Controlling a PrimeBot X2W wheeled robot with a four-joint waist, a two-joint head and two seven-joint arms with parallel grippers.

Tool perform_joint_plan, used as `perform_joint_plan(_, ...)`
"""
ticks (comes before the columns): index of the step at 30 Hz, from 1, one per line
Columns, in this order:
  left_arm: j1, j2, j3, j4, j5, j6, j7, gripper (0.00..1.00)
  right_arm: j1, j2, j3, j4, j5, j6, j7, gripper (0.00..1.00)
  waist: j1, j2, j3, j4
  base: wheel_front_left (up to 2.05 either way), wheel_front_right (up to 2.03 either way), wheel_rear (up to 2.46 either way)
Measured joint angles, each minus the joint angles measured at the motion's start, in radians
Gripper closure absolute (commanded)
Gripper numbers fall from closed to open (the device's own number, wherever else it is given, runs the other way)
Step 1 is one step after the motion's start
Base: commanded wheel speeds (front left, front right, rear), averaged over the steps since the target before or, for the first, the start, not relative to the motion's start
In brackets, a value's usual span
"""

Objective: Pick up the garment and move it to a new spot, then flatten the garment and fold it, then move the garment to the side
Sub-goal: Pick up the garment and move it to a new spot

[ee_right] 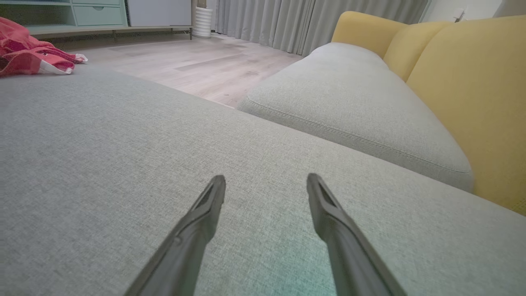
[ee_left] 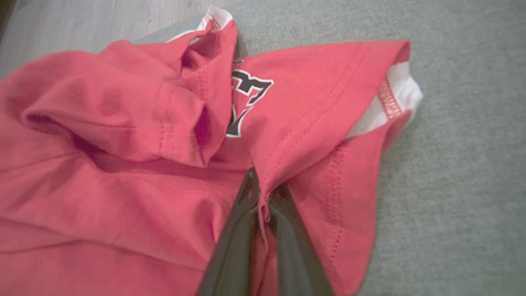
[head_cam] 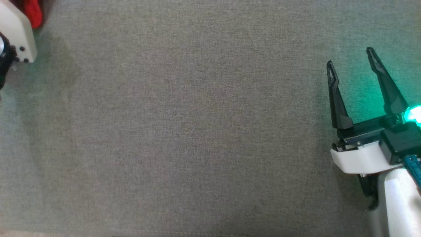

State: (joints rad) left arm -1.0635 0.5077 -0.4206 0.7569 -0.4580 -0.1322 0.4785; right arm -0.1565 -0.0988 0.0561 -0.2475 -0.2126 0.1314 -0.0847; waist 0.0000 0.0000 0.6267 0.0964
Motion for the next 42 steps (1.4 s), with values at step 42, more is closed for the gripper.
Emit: perform_joint_plan(42, 0.247, -0.402, -0.203, -0.491, -0.342, 0.055, -0.227, 1.0, 0.111, 0.049, 0.025, 0.332, 0.161, 0.0, -0.124, 0.0, -0.0002, 0.0001, -0.565, -0.222, 0.0, 0.0, 0.0)
